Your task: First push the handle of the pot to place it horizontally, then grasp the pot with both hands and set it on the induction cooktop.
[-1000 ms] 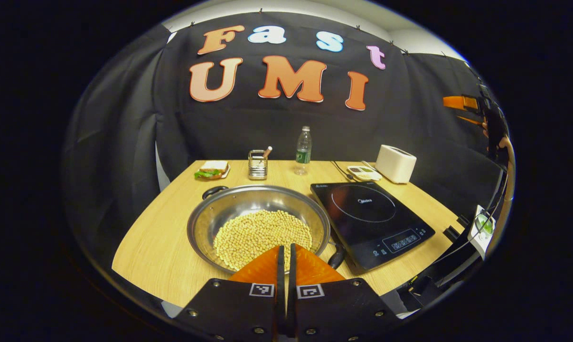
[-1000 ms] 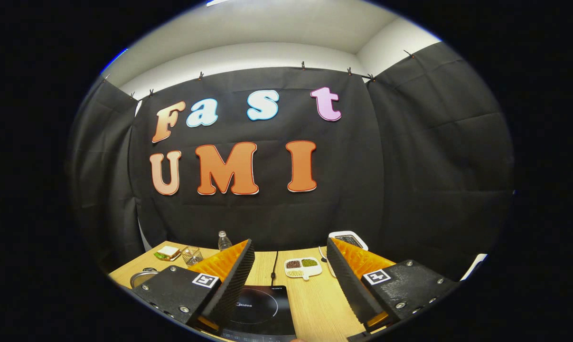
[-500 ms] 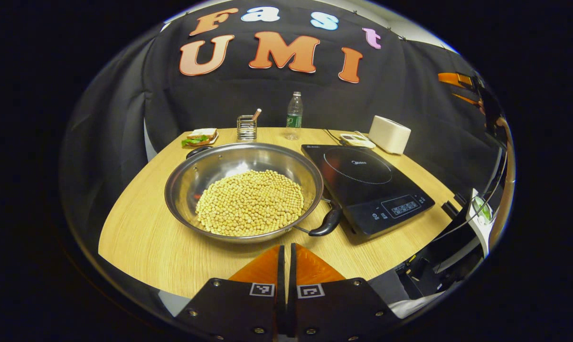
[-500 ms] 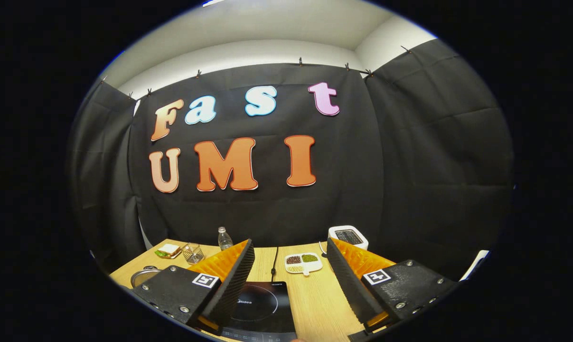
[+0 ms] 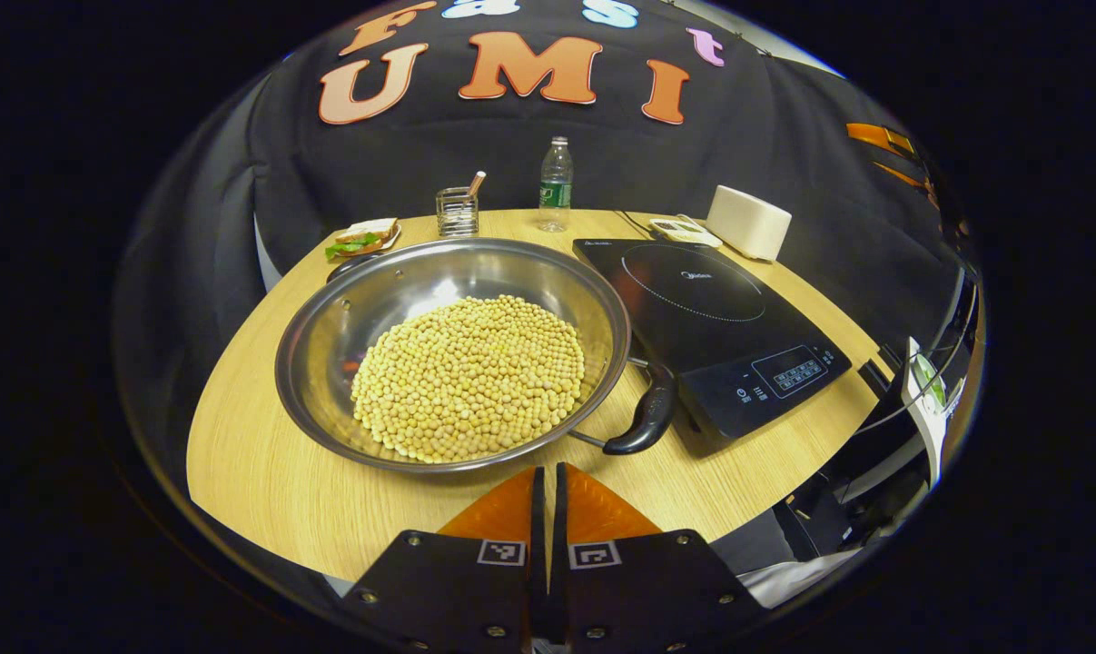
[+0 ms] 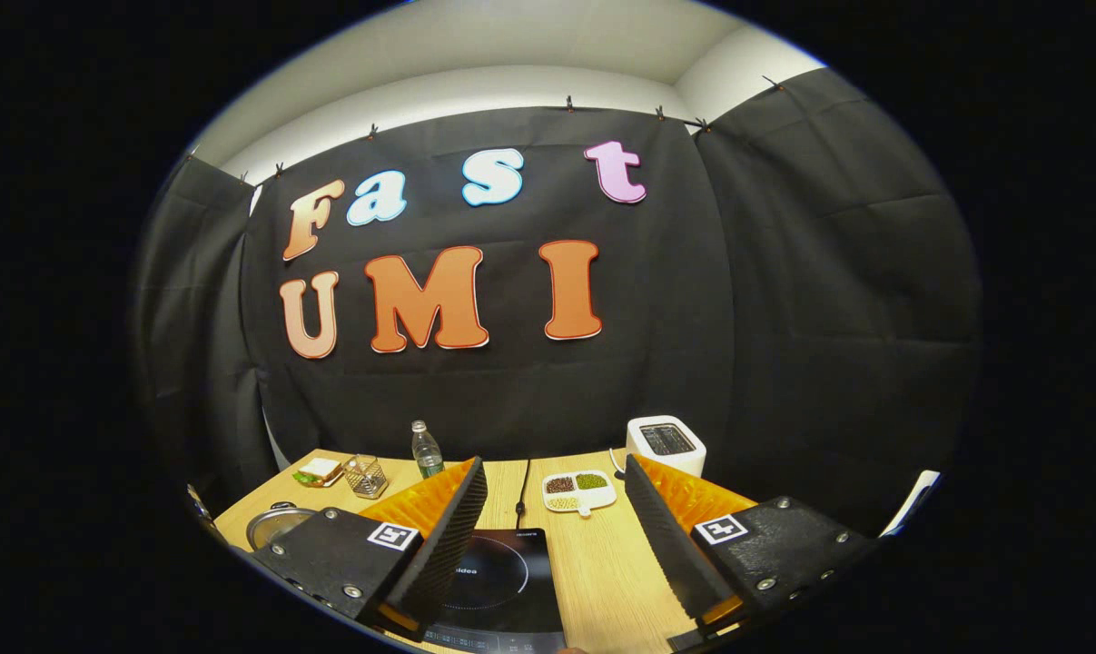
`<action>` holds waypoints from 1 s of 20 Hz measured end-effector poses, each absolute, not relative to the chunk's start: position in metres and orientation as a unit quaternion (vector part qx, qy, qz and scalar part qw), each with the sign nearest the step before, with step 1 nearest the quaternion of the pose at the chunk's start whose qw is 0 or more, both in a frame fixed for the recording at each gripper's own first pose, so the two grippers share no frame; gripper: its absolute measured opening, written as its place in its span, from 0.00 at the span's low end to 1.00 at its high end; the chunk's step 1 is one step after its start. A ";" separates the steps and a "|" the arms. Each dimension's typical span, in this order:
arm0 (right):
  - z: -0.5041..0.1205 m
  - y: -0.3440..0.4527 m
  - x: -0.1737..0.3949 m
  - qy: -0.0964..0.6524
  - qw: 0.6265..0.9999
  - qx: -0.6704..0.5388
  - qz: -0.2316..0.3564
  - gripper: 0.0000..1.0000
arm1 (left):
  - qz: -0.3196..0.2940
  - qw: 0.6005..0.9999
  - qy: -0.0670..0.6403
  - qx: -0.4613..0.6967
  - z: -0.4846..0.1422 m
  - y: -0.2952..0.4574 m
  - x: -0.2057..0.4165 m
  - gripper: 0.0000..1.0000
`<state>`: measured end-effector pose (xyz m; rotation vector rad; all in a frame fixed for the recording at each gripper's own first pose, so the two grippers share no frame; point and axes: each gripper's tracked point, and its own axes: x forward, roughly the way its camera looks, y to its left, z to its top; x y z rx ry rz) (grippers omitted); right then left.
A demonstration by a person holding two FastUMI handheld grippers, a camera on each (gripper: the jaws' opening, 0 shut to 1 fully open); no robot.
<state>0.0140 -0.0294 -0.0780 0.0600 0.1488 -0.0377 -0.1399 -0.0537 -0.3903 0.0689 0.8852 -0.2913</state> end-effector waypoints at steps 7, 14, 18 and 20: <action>-0.084 -0.035 0.020 0.080 0.996 0.029 -0.023 0.95 | -0.148 0.893 0.424 0.041 -0.386 -0.065 -0.130 0.02; -0.075 -0.039 0.020 0.071 0.997 0.020 -0.028 0.95 | -0.161 0.887 0.432 0.029 -0.391 -0.083 -0.118 0.00; -0.071 -0.042 0.018 0.068 0.997 0.019 -0.031 0.95 | -0.171 0.884 0.435 0.018 -0.393 -0.094 -0.110 0.02; -0.070 -0.044 0.017 0.067 0.997 0.022 -0.033 0.95 | -0.173 0.883 0.436 0.012 -0.394 -0.102 -0.105 0.02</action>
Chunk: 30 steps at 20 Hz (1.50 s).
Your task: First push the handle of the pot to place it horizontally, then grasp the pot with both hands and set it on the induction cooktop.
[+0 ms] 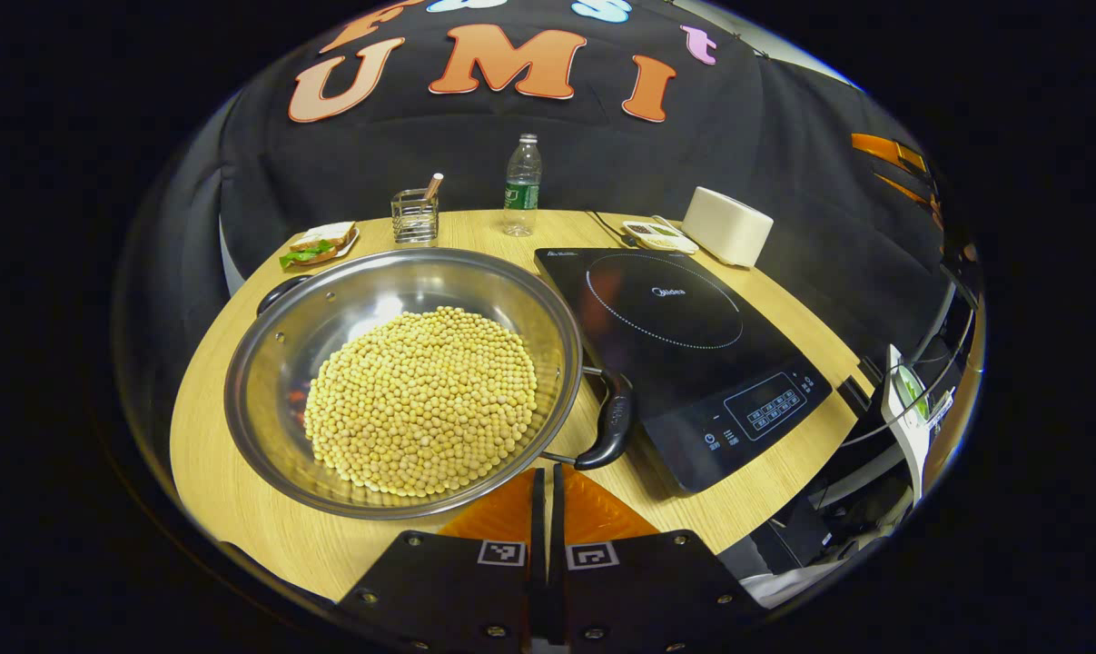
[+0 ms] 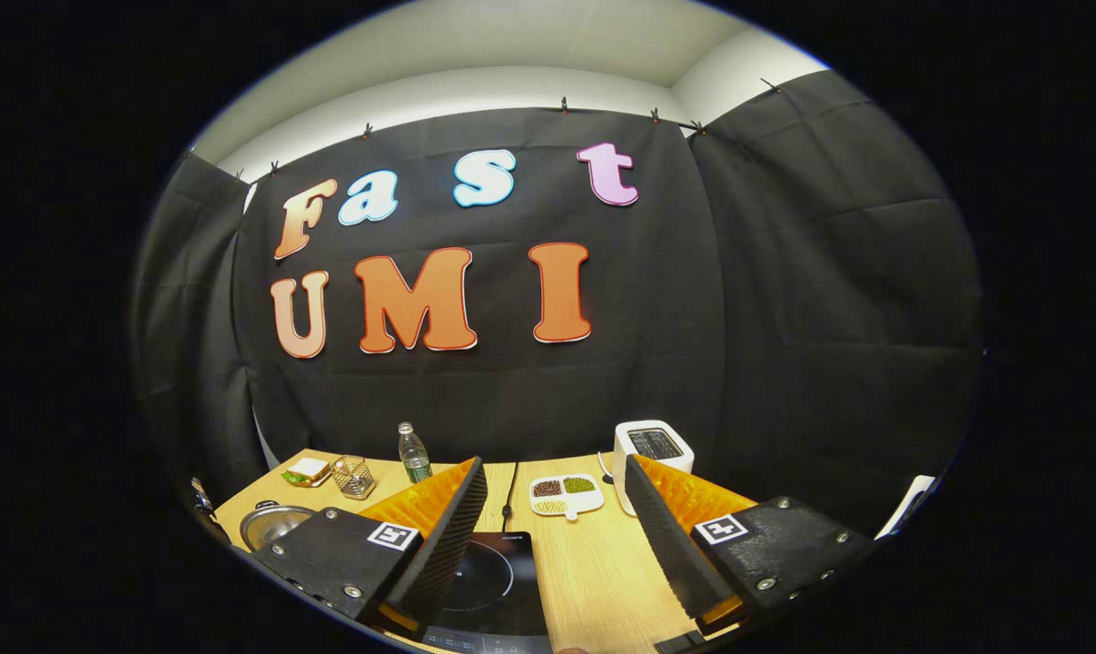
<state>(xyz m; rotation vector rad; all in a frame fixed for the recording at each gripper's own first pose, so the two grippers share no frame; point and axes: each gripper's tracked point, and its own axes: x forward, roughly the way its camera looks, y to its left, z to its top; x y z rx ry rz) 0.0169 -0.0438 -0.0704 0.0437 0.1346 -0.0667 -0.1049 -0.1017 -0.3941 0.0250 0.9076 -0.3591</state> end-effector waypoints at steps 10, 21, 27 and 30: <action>-0.068 -0.052 0.013 0.064 0.997 0.014 -0.043 0.95 | -0.182 0.884 0.432 0.006 -0.396 -0.130 -0.081 0.02; -0.071 -0.067 0.009 0.064 0.996 0.013 -0.053 0.95 | -0.172 0.891 0.420 0.013 -0.401 -0.150 -0.046 0.01; -0.075 -0.078 0.010 0.067 0.996 0.013 -0.063 0.95 | -0.171 0.892 0.418 0.007 -0.403 -0.158 -0.025 0.01; -0.080 -0.083 0.013 0.071 0.995 0.013 -0.068 0.95 | -0.170 0.893 0.416 0.010 -0.404 -0.160 -0.017 0.01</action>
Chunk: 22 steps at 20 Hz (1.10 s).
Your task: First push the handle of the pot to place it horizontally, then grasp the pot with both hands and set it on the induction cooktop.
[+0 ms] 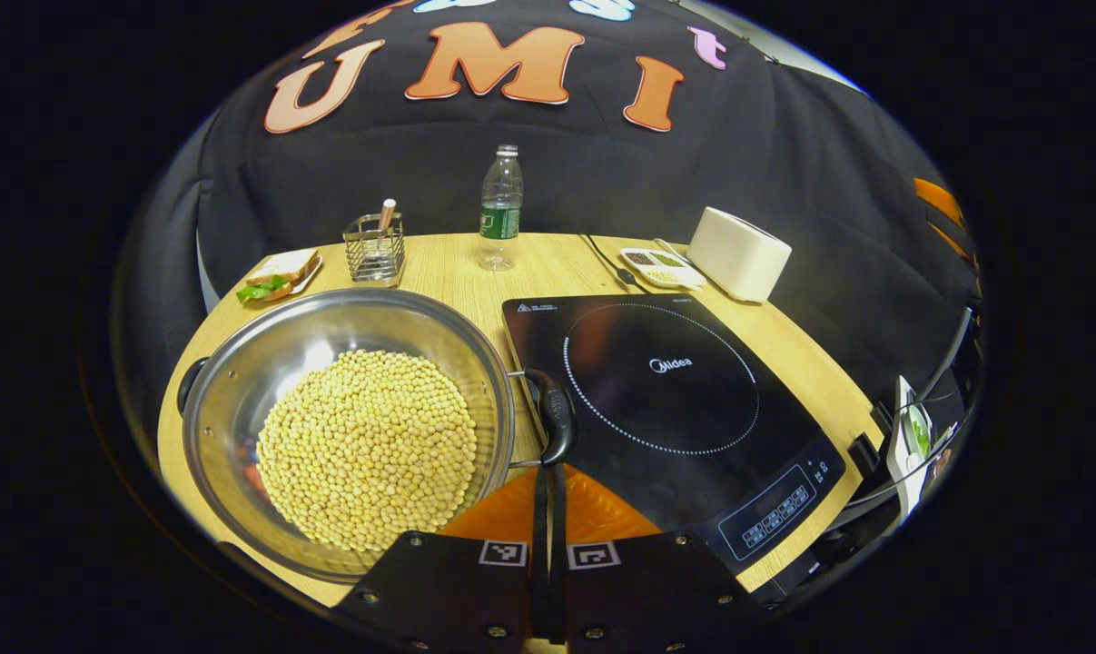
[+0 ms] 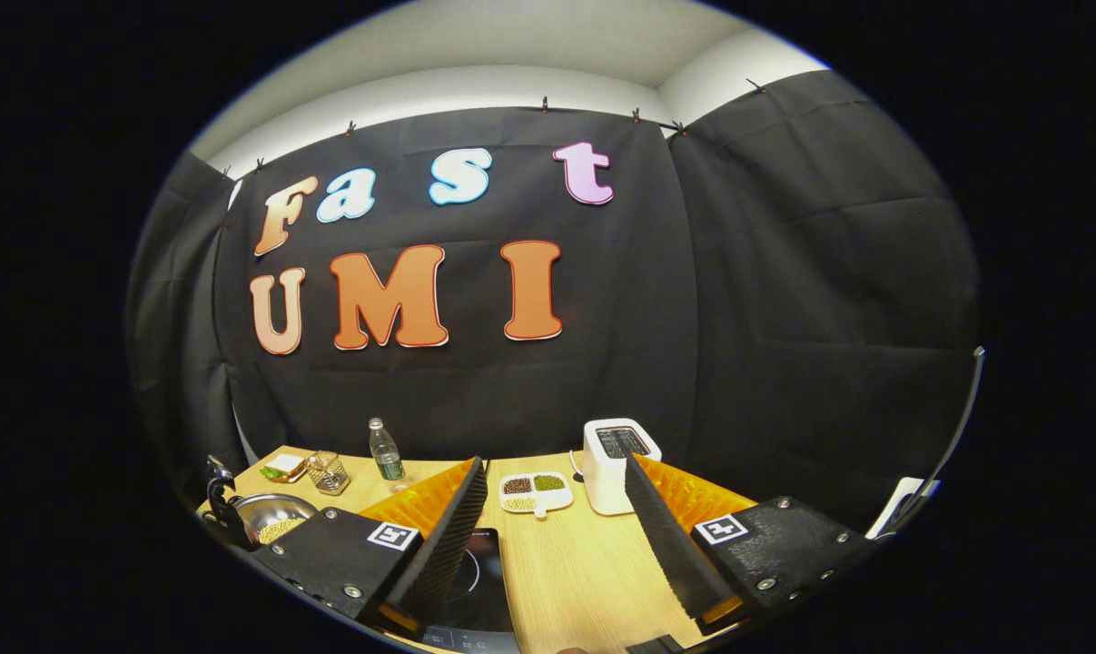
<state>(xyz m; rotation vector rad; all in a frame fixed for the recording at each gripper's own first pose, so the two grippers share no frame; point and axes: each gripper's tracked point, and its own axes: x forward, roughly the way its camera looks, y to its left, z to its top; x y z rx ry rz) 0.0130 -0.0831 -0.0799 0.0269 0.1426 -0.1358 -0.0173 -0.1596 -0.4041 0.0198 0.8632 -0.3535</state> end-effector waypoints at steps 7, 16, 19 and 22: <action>-0.085 -0.087 0.015 0.075 0.994 0.014 -0.076 0.95 | -0.173 0.895 0.411 0.009 -0.405 -0.163 -0.006 0.02; -0.098 -0.050 0.011 0.078 0.994 0.018 -0.076 0.95 | -0.165 0.926 0.338 0.023 -0.356 -0.139 0.002 0.02; -0.116 -0.014 0.010 0.090 0.994 0.037 -0.056 1.00 | -0.142 0.942 0.303 0.014 -0.329 -0.098 0.009 0.02; -0.141 0.021 0.013 0.104 0.993 0.044 -0.047 0.95 | -0.105 0.954 0.279 -0.001 -0.313 -0.038 0.017 0.03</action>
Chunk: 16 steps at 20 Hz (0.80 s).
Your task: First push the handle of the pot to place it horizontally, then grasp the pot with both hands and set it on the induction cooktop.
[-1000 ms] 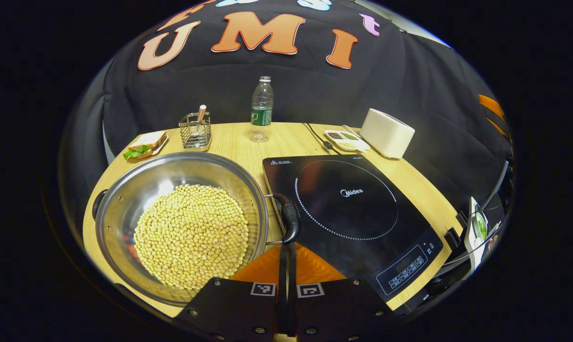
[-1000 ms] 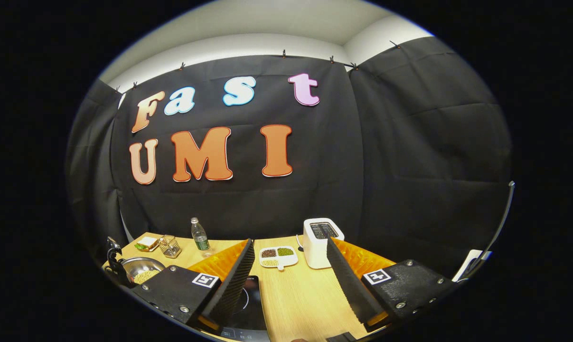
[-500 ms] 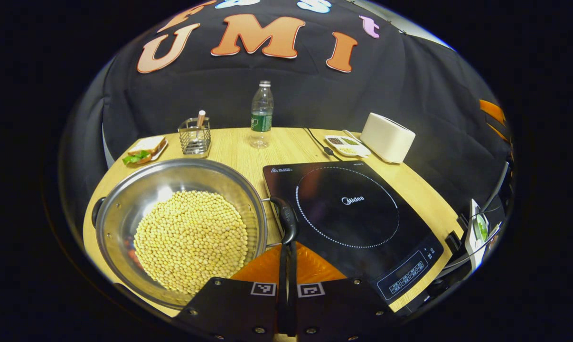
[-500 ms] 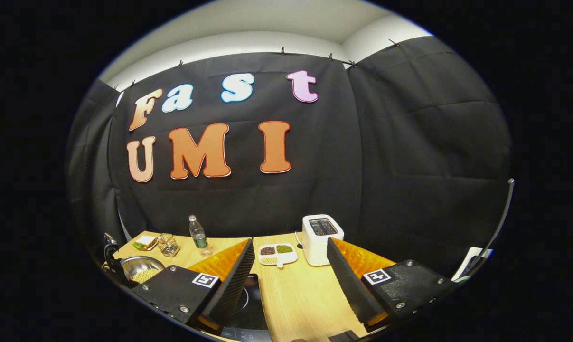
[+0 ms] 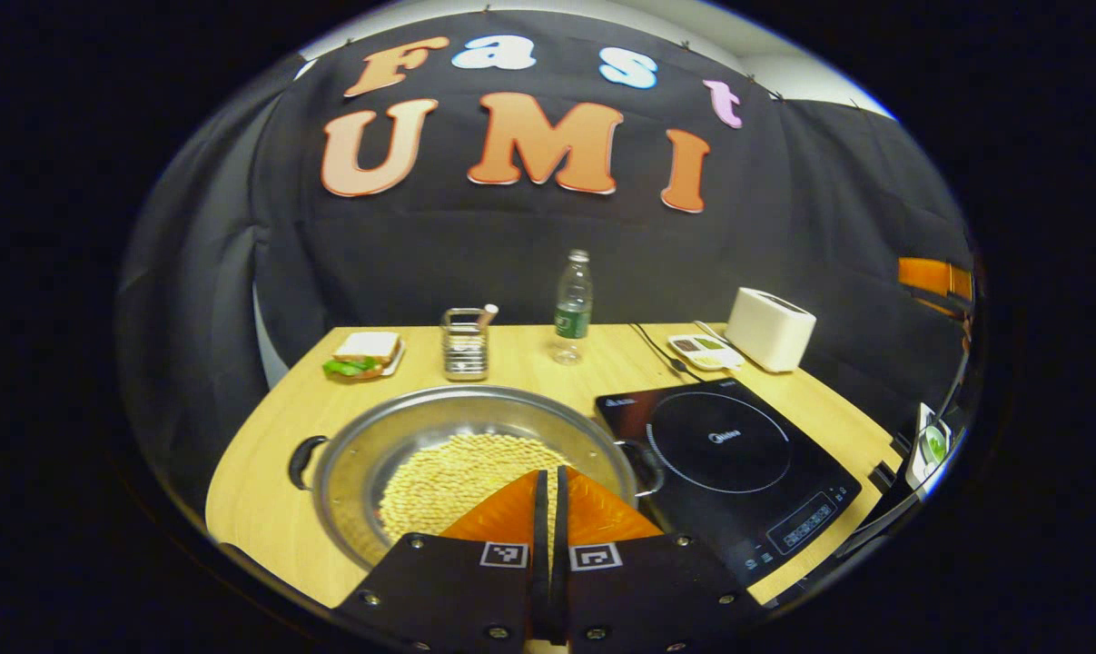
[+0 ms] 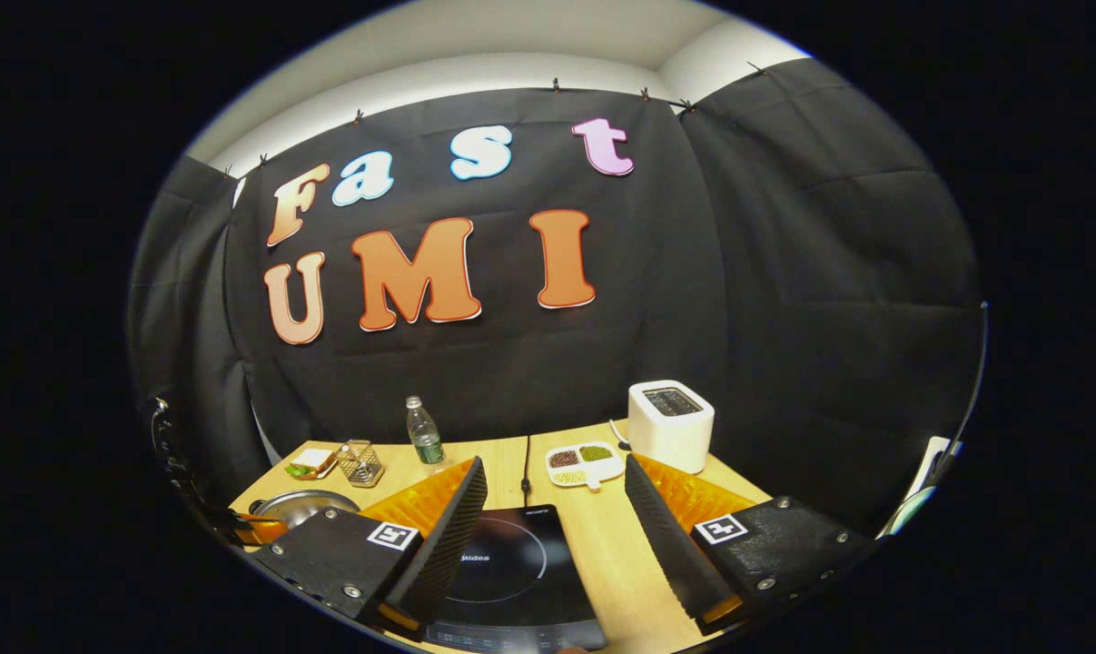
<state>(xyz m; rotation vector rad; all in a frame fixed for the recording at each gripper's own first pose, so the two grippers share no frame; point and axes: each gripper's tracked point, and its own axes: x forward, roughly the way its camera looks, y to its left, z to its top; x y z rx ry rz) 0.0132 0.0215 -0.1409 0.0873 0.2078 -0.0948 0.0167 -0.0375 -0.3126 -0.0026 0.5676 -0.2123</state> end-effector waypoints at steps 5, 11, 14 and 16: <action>-0.184 0.103 0.015 0.130 0.990 0.054 -0.016 0.95 | -0.040 0.965 0.257 -0.022 -0.296 0.061 0.024 0.08; -0.240 0.187 0.026 0.172 0.984 0.043 0.002 0.95 | -0.042 0.967 0.250 -0.024 -0.310 0.107 0.033 0.80; -0.272 0.221 0.033 0.200 0.979 0.032 0.008 0.95 | -0.045 0.963 0.264 -0.004 -0.324 0.119 0.042 0.89; -0.290 0.237 0.038 0.218 0.976 0.025 0.008 0.96 | -0.042 0.964 0.263 -0.001 -0.327 0.129 0.050 0.88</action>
